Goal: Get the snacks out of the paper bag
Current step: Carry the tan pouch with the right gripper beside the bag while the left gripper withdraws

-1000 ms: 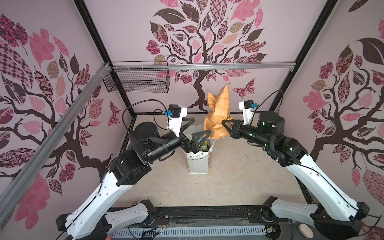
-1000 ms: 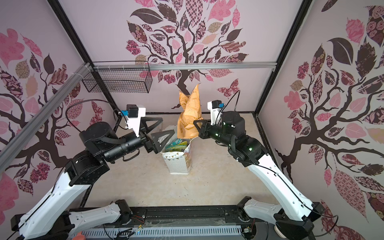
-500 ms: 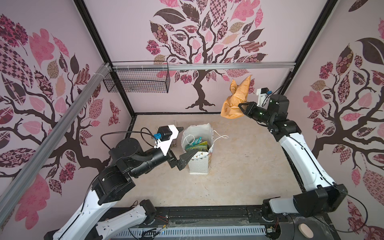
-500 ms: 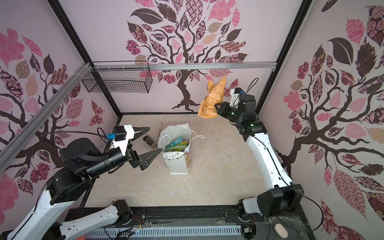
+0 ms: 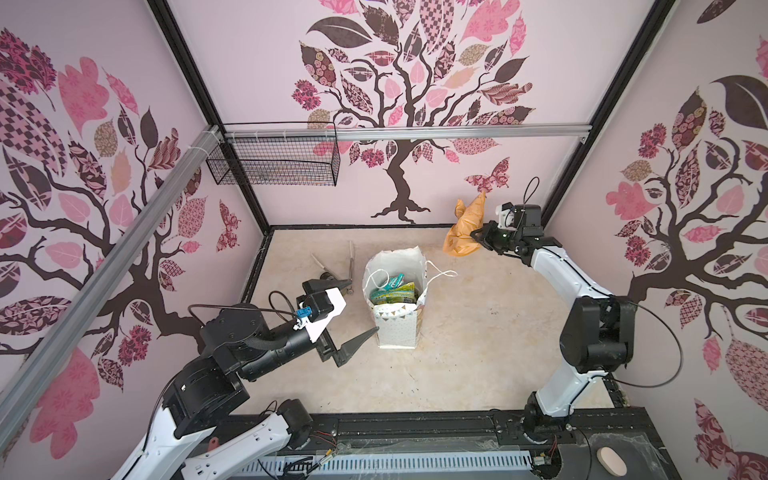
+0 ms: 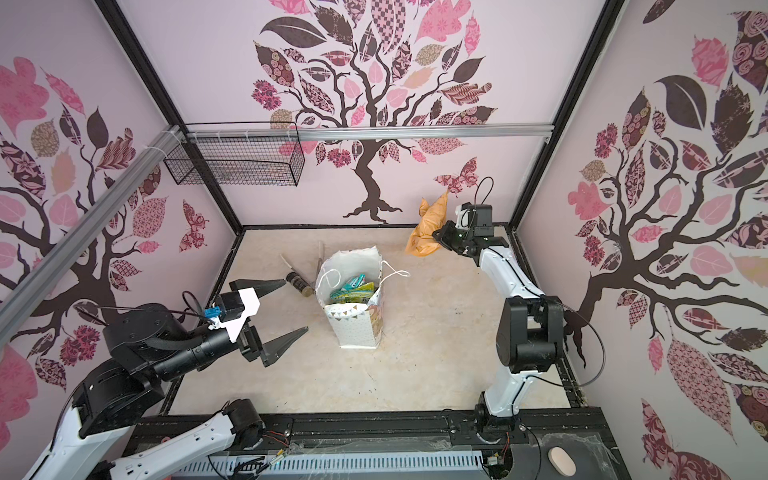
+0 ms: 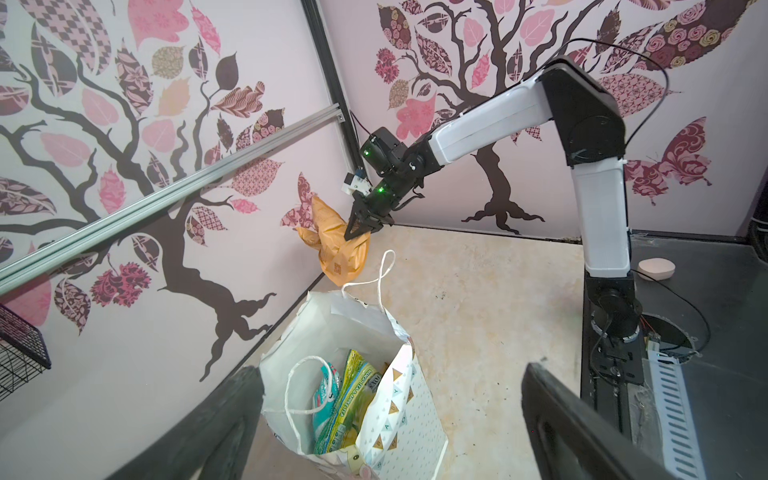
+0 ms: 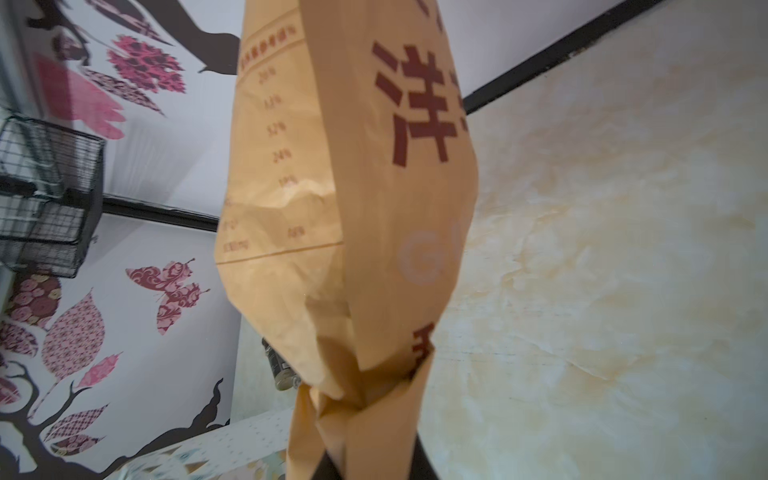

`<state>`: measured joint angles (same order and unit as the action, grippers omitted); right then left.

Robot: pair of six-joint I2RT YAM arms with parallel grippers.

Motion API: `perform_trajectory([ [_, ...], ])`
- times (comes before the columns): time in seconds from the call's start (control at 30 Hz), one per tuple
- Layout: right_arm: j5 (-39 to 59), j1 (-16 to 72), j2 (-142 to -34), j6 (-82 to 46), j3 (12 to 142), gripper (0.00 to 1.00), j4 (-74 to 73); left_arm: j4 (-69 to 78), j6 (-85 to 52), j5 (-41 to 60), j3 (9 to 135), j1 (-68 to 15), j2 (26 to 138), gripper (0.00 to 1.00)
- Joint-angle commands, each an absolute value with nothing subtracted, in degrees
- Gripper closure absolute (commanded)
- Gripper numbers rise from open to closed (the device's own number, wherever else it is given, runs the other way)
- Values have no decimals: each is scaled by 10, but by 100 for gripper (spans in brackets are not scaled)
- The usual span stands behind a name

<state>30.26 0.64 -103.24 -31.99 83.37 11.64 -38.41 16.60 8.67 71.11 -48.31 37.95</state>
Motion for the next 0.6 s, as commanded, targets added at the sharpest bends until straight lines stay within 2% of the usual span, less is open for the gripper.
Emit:
perform_trajectory([
  [0.0, 314, -4, -1091, -276, 881, 100, 132, -401, 164, 84, 698, -485, 376, 2],
  [0.27, 307, -11, -1220, -233, 954, 100, 163, -403, 138, 73, 698, -484, 389, 1],
  [0.5, 310, -21, -1275, -239, 969, 100, 148, -381, 123, 76, 695, -484, 418, 1],
  [0.57, 311, -24, -1287, -246, 970, 94, 149, -372, 120, 74, 697, -485, 426, 1],
])
